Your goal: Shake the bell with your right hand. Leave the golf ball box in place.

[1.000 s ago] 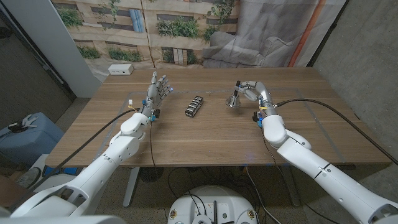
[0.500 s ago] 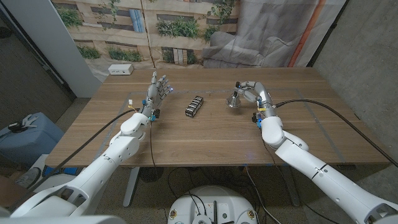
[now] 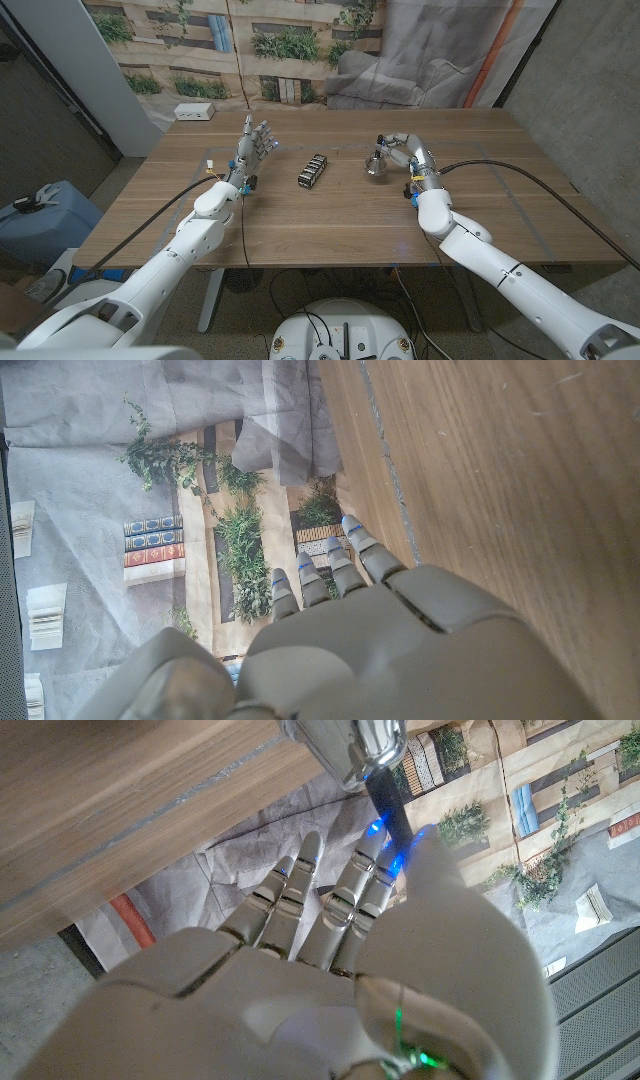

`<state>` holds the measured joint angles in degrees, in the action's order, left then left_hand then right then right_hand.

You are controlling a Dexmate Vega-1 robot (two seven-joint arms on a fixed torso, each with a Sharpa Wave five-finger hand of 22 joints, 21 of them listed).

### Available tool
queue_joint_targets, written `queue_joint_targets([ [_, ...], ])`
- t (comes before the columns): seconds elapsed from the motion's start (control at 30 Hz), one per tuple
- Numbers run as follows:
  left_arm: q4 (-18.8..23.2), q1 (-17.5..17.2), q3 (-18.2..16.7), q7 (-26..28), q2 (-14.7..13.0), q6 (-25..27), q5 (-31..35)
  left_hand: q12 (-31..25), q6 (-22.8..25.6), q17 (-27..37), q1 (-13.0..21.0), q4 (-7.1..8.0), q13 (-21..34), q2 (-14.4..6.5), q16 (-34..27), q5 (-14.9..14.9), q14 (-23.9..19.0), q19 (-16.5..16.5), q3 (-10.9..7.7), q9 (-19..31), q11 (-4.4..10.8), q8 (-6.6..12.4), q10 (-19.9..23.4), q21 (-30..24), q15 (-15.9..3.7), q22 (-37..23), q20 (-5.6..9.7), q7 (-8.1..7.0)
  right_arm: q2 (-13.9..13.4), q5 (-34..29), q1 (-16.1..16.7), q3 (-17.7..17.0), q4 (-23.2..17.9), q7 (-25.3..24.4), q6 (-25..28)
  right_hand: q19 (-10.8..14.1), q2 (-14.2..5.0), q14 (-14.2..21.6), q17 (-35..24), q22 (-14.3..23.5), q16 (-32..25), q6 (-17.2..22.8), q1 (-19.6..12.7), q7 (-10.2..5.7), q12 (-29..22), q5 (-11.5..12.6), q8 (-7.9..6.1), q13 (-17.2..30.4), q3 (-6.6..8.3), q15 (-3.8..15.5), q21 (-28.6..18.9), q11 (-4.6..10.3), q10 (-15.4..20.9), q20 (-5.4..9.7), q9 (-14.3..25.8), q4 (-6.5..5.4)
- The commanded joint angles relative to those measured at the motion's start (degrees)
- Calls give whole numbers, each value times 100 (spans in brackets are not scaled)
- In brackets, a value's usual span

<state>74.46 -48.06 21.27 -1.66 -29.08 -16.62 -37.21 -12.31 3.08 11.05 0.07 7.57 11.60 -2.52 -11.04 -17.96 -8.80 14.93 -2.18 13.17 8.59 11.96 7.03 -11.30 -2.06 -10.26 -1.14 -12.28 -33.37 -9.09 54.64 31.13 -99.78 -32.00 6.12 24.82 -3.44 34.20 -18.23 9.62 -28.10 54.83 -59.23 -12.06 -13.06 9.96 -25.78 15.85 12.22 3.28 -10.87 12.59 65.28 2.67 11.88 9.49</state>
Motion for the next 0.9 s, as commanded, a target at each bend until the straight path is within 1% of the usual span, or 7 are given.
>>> queue_joint_targets([
  [0.03,-9,4,1,-2,1,-3,1,-32,-4,26,10,39,28,-55,-33,-37,-50,45,-2,24,25,32,16,-39,-561,-32,-5,-45,41,-143,-55,111,115,2,119,46,-71,-20,-29,12,-15,-4,8,-20,12,15,-10,6,4,870,-22,-1,-7,206,25,-42],
  [0.5,-6,3,0,0,0,-1,2,-31,-3,26,9,39,28,-55,-32,-37,-48,42,-2,24,35,32,15,-38,-563,-32,-4,-45,22,-317,-80,230,199,-34,274,51,-88,-13,-20,12,2,-2,63,-15,3,12,-7,19,-13,860,-24,-3,-19,204,30,-82],
  [0.6,-5,3,1,0,0,0,2,-29,-2,26,9,39,28,-55,-32,-37,-48,45,-2,24,56,32,10,-40,-562,-32,-3,-45,14,-360,-65,248,191,-61,322,48,-86,-13,-20,12,4,-6,63,-14,1,12,-5,21,-16,865,-22,-3,-19,205,31,-81],
  [0.9,-5,3,0,0,0,-1,1,-33,-2,26,9,39,28,-55,-31,-37,-47,43,-2,24,36,33,19,-39,-566,-32,-2,-45,8,-428,-39,297,260,-123,345,48,-87,-7,-22,12,4,7,68,-18,-2,12,-9,25,-22,868,-22,-2,-24,204,33,-82],
])
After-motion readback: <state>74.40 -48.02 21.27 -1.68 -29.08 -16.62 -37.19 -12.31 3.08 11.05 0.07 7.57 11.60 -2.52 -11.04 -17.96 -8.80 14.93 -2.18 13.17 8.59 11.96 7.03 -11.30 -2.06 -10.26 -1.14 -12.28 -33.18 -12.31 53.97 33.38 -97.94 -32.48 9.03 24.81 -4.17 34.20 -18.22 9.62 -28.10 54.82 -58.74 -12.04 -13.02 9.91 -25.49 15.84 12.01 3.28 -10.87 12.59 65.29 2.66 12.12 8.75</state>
